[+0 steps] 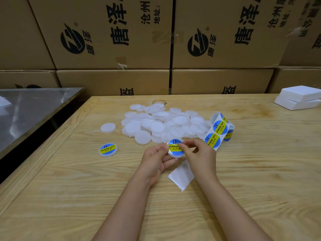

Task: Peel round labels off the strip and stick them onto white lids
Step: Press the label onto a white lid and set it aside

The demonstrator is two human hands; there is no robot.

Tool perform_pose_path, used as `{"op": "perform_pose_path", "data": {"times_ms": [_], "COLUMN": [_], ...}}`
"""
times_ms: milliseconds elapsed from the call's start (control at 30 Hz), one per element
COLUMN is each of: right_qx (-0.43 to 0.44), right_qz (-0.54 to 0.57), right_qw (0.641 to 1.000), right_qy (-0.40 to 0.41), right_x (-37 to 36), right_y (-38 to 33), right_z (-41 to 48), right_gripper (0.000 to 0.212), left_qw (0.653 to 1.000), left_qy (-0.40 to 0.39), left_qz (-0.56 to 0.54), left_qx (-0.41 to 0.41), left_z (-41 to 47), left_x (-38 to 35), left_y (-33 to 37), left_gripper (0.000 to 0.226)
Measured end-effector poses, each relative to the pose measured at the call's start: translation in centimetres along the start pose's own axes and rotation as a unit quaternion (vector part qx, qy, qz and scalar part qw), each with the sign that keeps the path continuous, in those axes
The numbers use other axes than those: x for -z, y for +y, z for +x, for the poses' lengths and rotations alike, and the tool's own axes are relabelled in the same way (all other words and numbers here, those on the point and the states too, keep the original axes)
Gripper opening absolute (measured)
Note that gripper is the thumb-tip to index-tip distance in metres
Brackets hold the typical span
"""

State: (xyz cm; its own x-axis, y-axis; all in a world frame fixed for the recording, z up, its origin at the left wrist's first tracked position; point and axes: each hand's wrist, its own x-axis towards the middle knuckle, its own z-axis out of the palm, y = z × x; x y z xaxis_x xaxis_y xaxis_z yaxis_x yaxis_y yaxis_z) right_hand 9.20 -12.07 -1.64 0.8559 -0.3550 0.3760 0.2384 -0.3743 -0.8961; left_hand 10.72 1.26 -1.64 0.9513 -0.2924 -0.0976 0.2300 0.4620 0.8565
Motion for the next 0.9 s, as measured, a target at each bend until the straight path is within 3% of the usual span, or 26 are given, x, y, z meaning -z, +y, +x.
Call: {"op": "perform_pose_path", "data": {"times_ms": [67, 133, 267, 533, 900], "right_qx": [-0.002, -0.022, -0.032, -0.068, -0.003], "right_qz": [0.016, 0.045, 0.062, 0.062, 0.075], "right_qw": [1.000, 0.999, 0.997, 0.992, 0.994], "right_qy": [0.008, 0.012, 0.034, 0.086, -0.076], "right_x": [-0.1, 0.0, -0.5, -1.6, -1.4], "right_y": [-0.2, -0.1, -0.1, -0.3, 0.0], "right_z": [-0.2, -0.3, -0.4, -0.5, -0.7], "right_gripper": [0.022, 0.038, 0.007, 0.031, 0.037], "left_qw": [1.000, 1.000, 0.999, 0.998, 0.994], "left_qy": [-0.001, -0.004, -0.017, -0.062, -0.055], "left_qz": [-0.006, -0.009, -0.027, -0.011, -0.085], "left_qx": [0.000, -0.001, -0.001, 0.000, -0.029], "left_z": [0.0, 0.0, -0.1, -0.2, -0.3], "left_x": [-0.1, -0.2, -0.1, 0.0, 0.2], "left_y": [0.0, 0.0, -0.1, -0.3, -0.1], "left_gripper": [0.020, 0.020, 0.022, 0.034, 0.036]}}
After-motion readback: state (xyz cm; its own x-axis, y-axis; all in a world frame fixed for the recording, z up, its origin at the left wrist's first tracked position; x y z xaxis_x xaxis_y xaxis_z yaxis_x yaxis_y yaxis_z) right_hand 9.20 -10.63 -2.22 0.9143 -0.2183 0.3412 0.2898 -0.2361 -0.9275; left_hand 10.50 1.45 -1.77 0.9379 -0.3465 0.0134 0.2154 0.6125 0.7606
